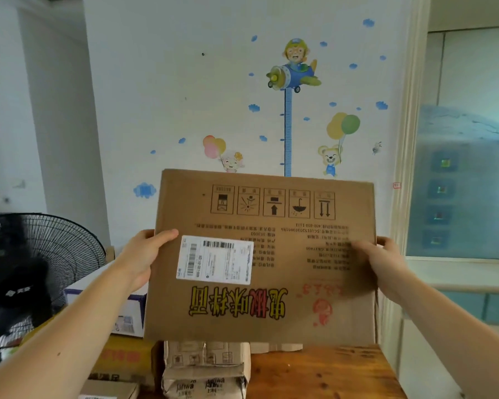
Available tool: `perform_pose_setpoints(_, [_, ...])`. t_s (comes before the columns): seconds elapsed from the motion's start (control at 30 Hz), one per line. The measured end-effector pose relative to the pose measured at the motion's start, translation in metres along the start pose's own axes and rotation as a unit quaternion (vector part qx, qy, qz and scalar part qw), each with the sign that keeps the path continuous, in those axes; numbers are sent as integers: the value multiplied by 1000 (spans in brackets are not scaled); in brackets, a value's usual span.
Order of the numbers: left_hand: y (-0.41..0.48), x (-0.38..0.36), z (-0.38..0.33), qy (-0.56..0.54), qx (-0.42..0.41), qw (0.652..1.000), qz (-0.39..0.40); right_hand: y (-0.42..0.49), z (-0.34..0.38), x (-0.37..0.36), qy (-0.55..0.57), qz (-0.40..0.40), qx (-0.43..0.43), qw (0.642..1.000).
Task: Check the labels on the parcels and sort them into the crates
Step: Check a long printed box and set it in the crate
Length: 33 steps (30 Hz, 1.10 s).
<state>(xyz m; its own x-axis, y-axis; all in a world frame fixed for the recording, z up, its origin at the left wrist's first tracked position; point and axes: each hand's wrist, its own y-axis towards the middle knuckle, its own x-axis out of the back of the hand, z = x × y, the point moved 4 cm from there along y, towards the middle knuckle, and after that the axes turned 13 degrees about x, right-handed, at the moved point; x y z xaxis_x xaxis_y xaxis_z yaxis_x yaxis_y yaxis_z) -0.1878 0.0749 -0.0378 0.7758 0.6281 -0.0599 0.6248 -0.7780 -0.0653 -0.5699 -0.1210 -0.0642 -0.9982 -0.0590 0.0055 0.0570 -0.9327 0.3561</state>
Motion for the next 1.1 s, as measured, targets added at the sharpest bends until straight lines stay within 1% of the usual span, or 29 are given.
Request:
perform_pose_setpoints(0.03, [0, 2, 0, 24, -2, 1000, 10, 1, 0, 1, 9, 11, -4, 1000])
perform_pose_setpoints(0.1, [-1, 2, 4, 71, -6, 997, 32, 3, 2, 0, -15, 38, 6, 999])
perform_pose_setpoints(0.17, [-2, 0, 9, 86, -7, 996, 39, 2, 5, -1, -40, 49, 21, 998])
perform_pose_setpoints(0.33, [-6, -6, 15, 88, -35, 995, 15, -7, 7, -5, -95, 29, 53, 994])
perform_pose_setpoints(0.47, [-6, -7, 16, 93, -60, 994, -3, -11, 0, -3, -85, 22, 56, 995])
perform_pose_setpoints(0.53, [-7, -7, 11, 82, -68, 994, -10, -7, 2, -1, -80, 22, 52, 995])
perform_pose_setpoints(0.6, [-6, -8, 4, 45, -62, 997, -6, -4, 8, -1, -57, 26, 49, 997])
perform_pose_setpoints(0.7, [-5, -8, -3, 2, -50, 999, -1, -4, 19, 0, -25, 34, 67, 997])
perform_pose_setpoints(0.8, [-5, -8, -5, 51, -68, 996, 27, -5, 30, 3, -60, 24, 104, 992])
perform_pose_setpoints(0.87, [-5, -7, -6, 79, -76, 994, 30, -5, 36, 5, -92, 17, 123, 988])
perform_pose_setpoints(0.93, [-9, -7, -9, 67, -90, 993, 42, -3, 39, 7, -113, 15, 135, 984])
perform_pose_setpoints(1.0, [-14, -9, -11, 34, -92, 992, 76, -1, 42, 7, -122, 23, 141, 982])
perform_pose_setpoints(1.03, [-16, -10, -12, 18, -88, 991, 97, -1, 42, 6, -115, 33, 139, 983])
perform_pose_setpoints(1.1, [-16, -11, -15, -6, -78, 991, 110, -1, 45, 3, -62, 52, 120, 989])
